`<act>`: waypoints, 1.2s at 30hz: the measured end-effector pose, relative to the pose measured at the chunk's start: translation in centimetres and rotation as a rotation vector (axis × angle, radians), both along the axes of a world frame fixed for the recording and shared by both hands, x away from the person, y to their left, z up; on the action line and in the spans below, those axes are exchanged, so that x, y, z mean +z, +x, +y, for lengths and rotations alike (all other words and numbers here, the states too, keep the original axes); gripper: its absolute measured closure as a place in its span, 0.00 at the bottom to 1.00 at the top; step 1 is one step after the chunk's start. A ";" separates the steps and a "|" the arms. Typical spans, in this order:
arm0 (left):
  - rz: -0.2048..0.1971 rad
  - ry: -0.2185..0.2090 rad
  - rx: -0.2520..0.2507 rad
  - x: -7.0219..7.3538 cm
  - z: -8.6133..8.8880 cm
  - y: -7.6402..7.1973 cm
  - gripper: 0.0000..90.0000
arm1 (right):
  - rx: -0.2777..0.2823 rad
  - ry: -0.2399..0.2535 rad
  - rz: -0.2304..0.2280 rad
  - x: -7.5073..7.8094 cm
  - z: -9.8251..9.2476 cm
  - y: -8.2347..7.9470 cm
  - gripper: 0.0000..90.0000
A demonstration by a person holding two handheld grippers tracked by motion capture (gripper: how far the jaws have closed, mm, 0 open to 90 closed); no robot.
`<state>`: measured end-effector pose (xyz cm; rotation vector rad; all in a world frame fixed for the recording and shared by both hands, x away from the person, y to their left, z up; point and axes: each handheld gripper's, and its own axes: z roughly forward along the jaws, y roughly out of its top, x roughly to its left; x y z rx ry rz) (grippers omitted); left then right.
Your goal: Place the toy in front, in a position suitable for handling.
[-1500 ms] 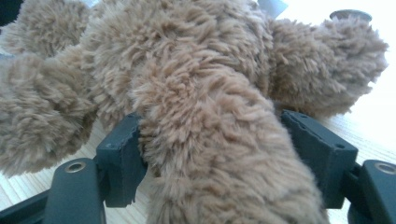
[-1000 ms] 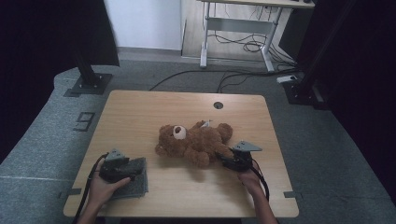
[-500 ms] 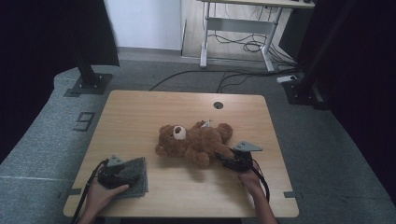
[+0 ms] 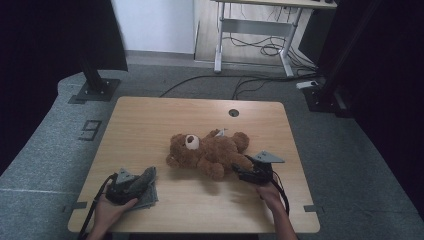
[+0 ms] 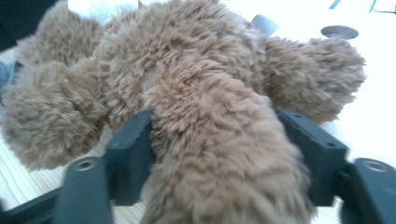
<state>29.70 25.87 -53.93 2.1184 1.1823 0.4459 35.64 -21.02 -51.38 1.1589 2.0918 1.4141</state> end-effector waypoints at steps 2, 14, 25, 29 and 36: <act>-0.002 -0.007 -0.005 0.0 0.0 0.0 0.72 | -0.006 0.005 0.006 0.1 -0.2 -0.1 0.28; -0.016 -0.072 0.004 -0.2 0.5 -0.1 0.83 | -0.009 0.023 0.097 -1.3 -1.1 0.4 0.27; -0.022 -0.163 -0.028 0.6 0.1 0.1 0.83 | 0.013 0.016 0.055 -1.2 -1.0 0.5 0.44; -0.037 -0.190 -0.040 1.1 -0.1 0.0 0.83 | 0.010 0.036 0.046 -0.8 -1.2 0.2 0.40; -0.057 -0.206 -0.031 1.5 0.0 0.0 0.83 | 0.011 0.075 0.038 -0.5 -1.6 0.1 0.37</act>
